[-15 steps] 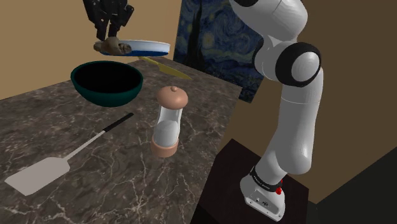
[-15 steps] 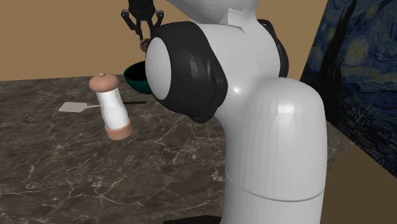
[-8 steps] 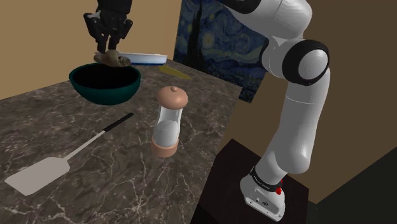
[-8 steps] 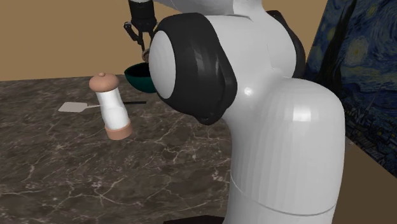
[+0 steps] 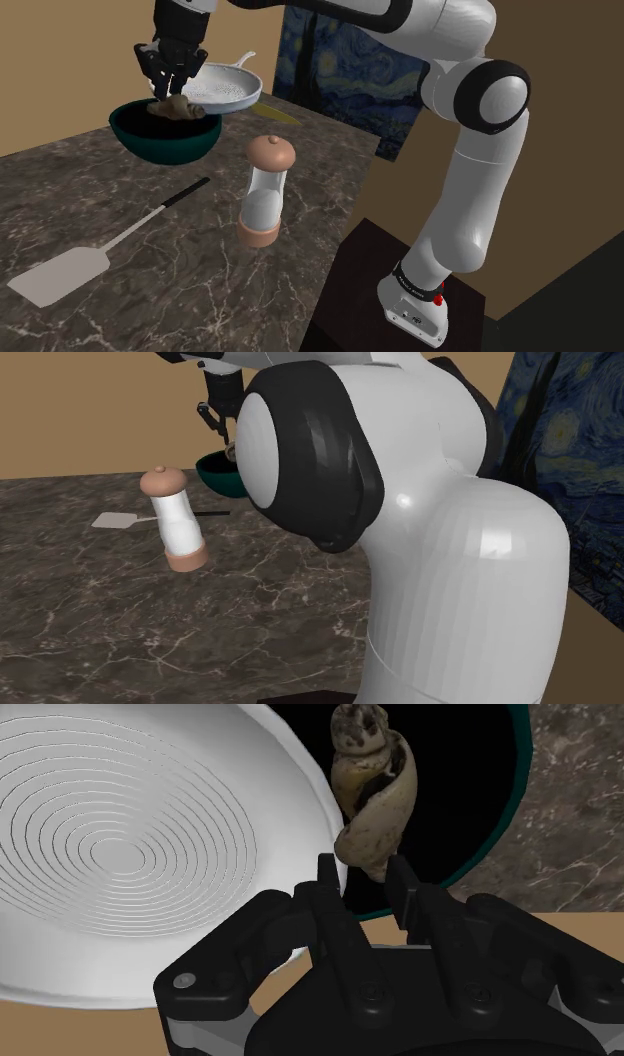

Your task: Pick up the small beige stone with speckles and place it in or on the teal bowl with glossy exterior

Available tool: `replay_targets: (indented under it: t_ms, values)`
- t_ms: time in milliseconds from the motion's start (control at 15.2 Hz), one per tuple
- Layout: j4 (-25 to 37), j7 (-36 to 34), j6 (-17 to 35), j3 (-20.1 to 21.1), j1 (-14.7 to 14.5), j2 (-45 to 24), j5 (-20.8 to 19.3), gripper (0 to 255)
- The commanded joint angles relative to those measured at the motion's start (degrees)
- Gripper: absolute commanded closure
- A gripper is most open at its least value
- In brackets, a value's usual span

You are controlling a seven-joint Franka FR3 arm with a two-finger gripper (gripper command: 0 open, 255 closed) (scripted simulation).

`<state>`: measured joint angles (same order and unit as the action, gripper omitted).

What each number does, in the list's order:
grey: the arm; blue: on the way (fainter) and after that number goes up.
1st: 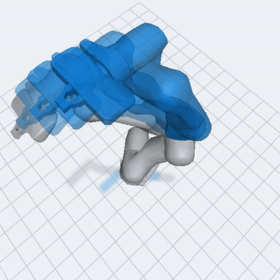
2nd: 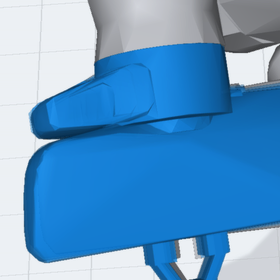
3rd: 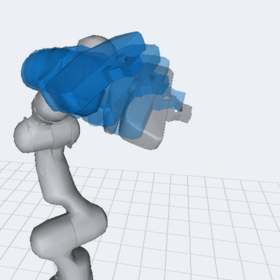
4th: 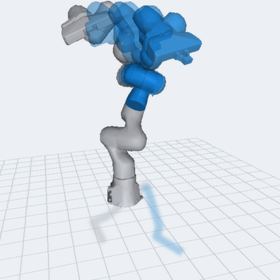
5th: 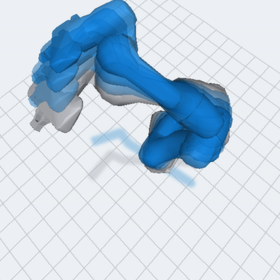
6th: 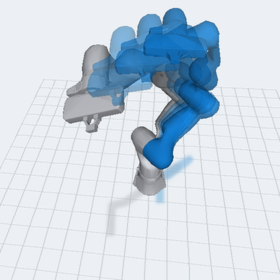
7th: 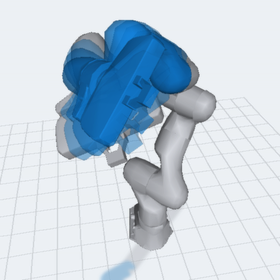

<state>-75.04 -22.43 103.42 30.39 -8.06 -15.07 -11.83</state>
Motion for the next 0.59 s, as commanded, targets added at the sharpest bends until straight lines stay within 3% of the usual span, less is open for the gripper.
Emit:
replay_targets:
  t_ms: [0, 330, 396, 528]
  values:
    - [-0.8, 0.0, 0.2, -0.1, 0.2, -0.1, 0.0, 255]
    - [-0.8, 0.0, 0.2, -0.1, 0.2, -0.1, 0.0, 255]
    - [-1.2, 0.1, 0.4, -0.1, 0.3, 0.1, 0.1, 0]
    - [-1.3, 0.3, 0.5, -0.1, 0.4, 0.1, 0.2, 0]
